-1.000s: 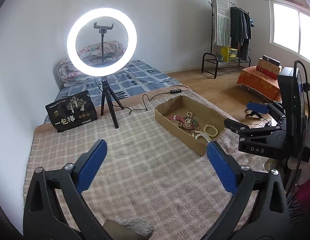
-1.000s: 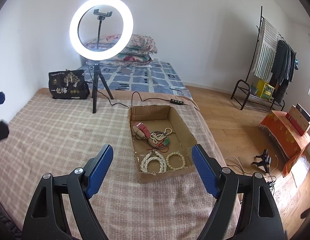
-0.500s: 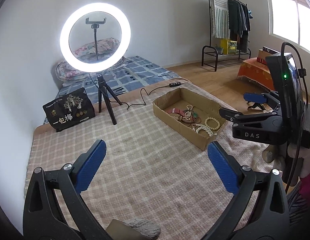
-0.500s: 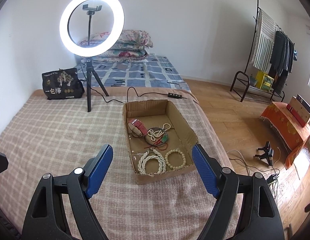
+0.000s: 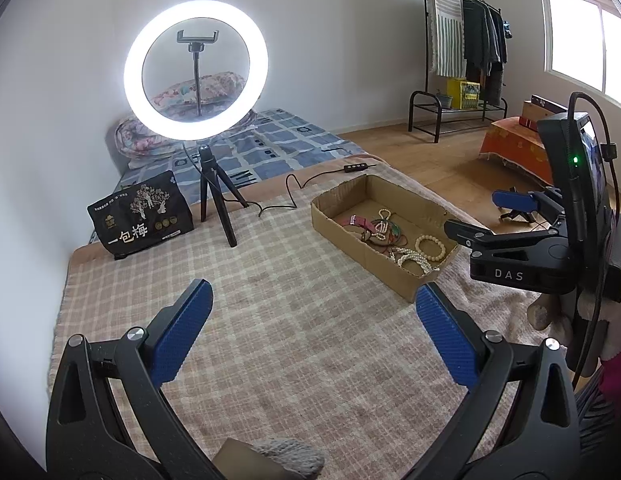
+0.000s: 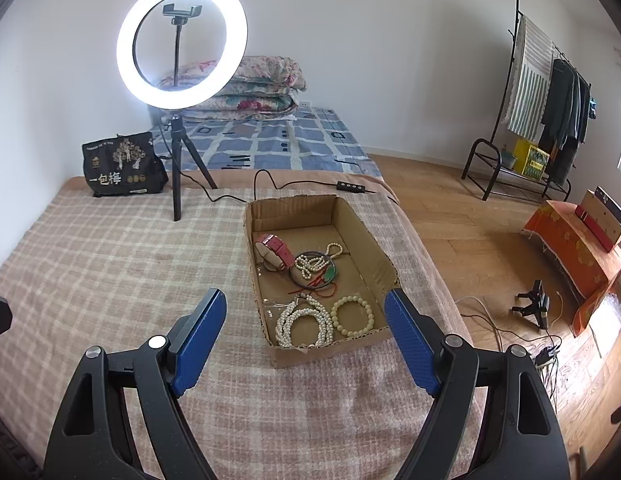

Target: Organize jewelry

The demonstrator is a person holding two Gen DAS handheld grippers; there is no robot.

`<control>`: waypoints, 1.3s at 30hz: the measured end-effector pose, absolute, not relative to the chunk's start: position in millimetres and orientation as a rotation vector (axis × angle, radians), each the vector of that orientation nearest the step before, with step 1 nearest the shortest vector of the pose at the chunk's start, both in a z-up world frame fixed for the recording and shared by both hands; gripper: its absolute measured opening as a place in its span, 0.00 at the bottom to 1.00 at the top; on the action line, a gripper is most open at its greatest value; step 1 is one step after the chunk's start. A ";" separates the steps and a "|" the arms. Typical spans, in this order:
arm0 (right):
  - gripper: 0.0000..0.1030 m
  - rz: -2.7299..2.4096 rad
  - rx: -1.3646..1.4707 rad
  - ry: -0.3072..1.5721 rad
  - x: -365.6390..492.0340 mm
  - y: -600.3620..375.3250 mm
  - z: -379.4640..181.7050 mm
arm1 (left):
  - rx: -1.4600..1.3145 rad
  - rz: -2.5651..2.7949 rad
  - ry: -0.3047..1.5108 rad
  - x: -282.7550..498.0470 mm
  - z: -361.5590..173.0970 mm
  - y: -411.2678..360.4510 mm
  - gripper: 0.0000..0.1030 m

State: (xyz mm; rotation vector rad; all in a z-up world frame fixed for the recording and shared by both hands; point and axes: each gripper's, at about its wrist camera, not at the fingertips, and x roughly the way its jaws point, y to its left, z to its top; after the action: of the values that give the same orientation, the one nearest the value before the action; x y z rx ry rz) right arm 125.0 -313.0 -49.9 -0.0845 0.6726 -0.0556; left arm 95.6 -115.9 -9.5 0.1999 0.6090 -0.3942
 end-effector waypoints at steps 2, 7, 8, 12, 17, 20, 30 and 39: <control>0.79 -0.055 -0.086 0.675 125.3 -313.0 -50.2 | 0.198 -0.394 0.609 95.9 -9.3 -115.6 1.00; 0.79 -0.059 -0.082 0.678 125.8 -315.0 -50.5 | 0.198 -0.395 0.608 96.2 -9.3 -115.7 1.00; 0.79 -0.059 -0.081 0.679 126.0 -315.4 -51.1 | 0.198 -0.395 0.609 96.2 -9.3 -115.7 1.00; 0.79 -0.058 -0.081 0.683 126.0 -315.5 -52.4 | 0.198 -0.394 0.608 96.0 -8.6 -115.7 1.00; 0.79 -0.058 -0.084 0.685 125.6 -315.5 -52.4 | 0.195 -0.388 0.606 97.4 -9.6 -115.3 1.00; 0.79 -0.059 -0.084 0.684 125.7 -315.6 -52.4 | 0.195 -0.390 0.607 97.6 -9.7 -115.2 1.00; 0.79 -0.062 -0.082 0.689 125.5 -316.3 -52.3 | 0.194 -0.394 0.608 97.0 -9.8 -117.0 1.00; 0.79 -0.059 -0.082 0.694 124.6 -315.9 -53.9 | 0.190 -0.397 0.612 95.0 -10.2 -119.5 1.00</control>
State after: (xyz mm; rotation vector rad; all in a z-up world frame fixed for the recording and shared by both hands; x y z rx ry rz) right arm 124.6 -315.9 -53.9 -0.0817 0.6935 -0.0592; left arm 95.0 -119.5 -10.2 0.1898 0.6123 -0.3969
